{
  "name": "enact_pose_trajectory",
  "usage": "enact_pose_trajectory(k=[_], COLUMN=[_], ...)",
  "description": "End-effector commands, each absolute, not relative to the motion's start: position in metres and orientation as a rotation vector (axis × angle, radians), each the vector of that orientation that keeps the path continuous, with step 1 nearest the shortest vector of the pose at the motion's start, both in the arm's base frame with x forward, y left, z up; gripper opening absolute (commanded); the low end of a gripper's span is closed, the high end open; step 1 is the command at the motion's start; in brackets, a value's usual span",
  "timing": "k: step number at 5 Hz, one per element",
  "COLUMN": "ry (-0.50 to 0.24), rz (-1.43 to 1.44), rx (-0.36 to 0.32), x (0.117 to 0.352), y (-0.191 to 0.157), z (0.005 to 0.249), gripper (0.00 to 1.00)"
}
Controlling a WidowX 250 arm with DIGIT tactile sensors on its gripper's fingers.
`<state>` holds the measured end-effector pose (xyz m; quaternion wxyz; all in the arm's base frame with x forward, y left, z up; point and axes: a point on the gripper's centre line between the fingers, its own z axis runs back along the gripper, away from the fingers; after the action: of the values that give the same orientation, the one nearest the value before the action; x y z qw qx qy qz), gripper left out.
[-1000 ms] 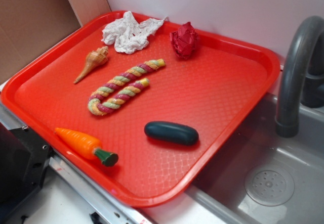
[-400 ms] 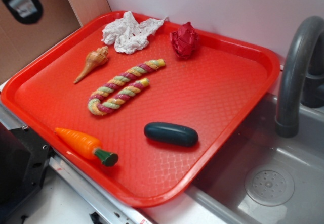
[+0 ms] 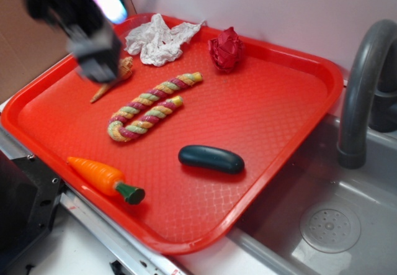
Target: Grab the plastic pickle.
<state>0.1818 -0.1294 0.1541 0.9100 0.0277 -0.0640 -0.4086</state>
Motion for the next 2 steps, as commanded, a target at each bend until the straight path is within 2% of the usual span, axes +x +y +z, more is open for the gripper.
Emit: enact_pose_trajectory(k=[1, 2], ry=[-0.086, -0.054], rz=[-0.919, -0.925], rx=[0.101, 0.113], x=[0.192, 0.2], y=[-0.164, -0.164], z=[0.081, 0.061], gripper=[1.0, 1.0])
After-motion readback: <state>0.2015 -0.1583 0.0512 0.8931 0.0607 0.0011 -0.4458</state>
